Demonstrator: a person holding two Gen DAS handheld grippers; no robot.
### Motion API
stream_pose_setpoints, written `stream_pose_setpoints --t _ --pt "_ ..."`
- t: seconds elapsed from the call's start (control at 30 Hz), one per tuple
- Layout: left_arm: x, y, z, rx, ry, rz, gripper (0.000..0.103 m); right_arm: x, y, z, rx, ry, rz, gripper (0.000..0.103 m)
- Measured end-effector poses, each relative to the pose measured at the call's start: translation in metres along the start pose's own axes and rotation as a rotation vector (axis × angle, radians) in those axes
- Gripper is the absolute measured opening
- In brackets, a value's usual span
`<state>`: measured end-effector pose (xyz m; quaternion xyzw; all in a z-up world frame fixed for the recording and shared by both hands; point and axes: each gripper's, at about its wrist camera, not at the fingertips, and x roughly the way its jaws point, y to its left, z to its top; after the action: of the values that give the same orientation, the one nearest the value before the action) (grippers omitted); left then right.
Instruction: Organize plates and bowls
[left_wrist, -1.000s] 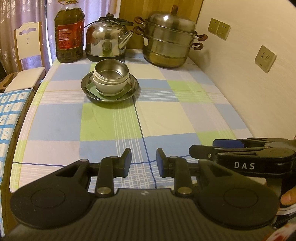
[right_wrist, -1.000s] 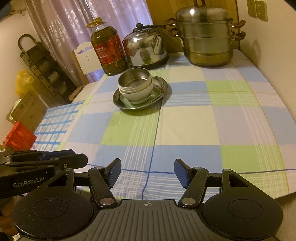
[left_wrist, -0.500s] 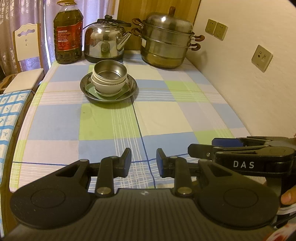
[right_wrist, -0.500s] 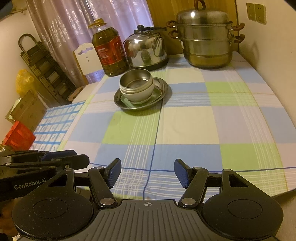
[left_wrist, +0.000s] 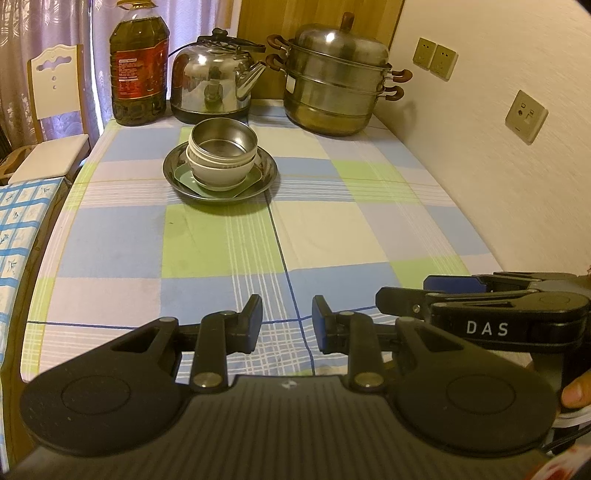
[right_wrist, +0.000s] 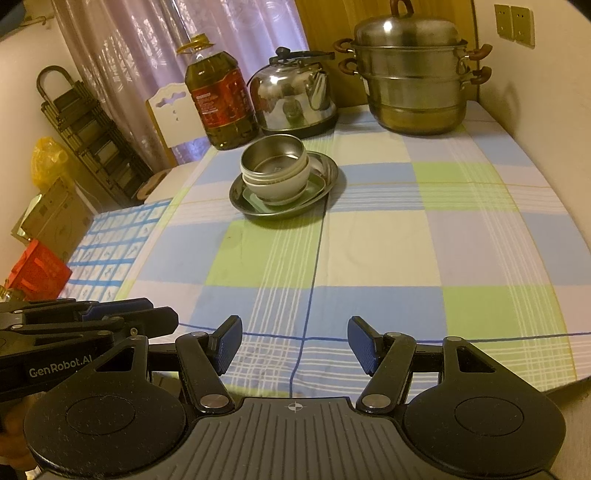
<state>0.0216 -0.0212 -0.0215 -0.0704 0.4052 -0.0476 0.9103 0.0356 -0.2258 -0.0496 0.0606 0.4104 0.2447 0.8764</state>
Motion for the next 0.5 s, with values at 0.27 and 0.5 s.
stream_pose_setpoints --t 0.27,0.5 --pt "0.0002 0.0021 0.0003 -0.002 0.003 0.000 0.026 0.0020 0.0004 -0.0010 0.002 0.004 0.001 0.063" --pt "0.0010 0.0020 0.0003 -0.003 0.004 0.001 0.026 0.0024 0.0001 -0.0008 0.002 0.005 0.002 0.063"
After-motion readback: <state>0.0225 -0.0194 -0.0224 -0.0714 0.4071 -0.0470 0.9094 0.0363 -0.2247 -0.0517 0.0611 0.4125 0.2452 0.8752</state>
